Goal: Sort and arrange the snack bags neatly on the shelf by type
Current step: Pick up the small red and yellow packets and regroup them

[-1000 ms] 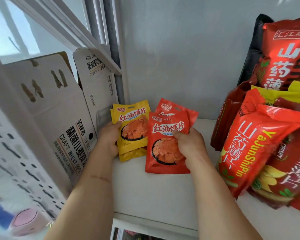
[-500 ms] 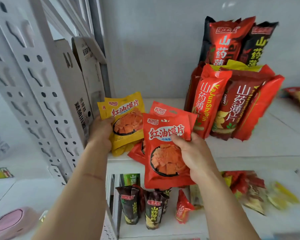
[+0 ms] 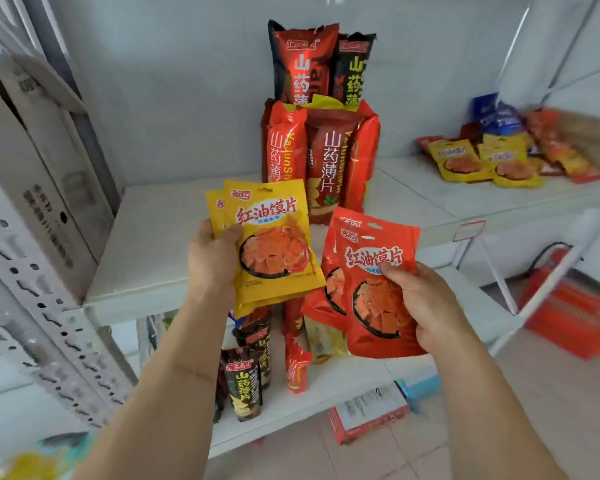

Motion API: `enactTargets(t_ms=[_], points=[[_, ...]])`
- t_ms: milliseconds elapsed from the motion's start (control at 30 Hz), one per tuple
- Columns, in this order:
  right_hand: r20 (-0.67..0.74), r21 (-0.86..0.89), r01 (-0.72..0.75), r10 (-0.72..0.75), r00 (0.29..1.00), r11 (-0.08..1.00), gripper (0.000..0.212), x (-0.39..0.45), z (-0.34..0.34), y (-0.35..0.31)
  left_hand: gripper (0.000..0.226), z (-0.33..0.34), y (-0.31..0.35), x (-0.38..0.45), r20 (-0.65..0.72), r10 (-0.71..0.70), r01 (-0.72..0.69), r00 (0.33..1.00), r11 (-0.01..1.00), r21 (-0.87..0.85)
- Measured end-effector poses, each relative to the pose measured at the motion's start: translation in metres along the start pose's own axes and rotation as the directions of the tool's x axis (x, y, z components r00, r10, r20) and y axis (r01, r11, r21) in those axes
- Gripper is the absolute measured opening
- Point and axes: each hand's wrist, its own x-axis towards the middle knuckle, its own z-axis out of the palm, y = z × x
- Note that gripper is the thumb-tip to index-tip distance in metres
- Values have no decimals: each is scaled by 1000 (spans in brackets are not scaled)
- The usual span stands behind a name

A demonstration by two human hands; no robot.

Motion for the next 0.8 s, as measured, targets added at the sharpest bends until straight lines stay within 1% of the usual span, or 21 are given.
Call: enactTargets(t_ms=[33, 133, 200, 367, 433, 567, 800], points=[[-29, 15, -5, 5, 1000, 1000, 35, 6, -19, 3, 12, 18, -4, -8, 33, 17, -18, 999, 1000, 15], [-116, 54, -2, 8, 993, 999, 22, 25, -76, 10, 14, 77, -17, -28, 108, 34, -36, 994, 999, 16], [-156, 64, 7, 3, 988, 998, 17, 40, -113, 13, 16, 122, -27, -37, 142, 44, -48, 989, 999, 23], [-170, 54, 27, -17, 985, 998, 19, 87, -203, 12, 20, 242, -45, -54, 174, 29, -33, 984, 999, 18], [-169, 52, 30, -21, 985, 998, 19, 109, -236, 9, 18, 288, -50, -57, 170, 27, -33, 985, 999, 33], [-127, 41, 36, -30, 991, 999, 27, 156, -287, 1, 12, 365, -53, -48, 121, -2, -4, 993, 999, 50], [-77, 75, 57, -51, 996, 996, 24, 238, -333, -12, 17, 462, -54, -8, 34, -12, 11, 999, 1000, 11]])
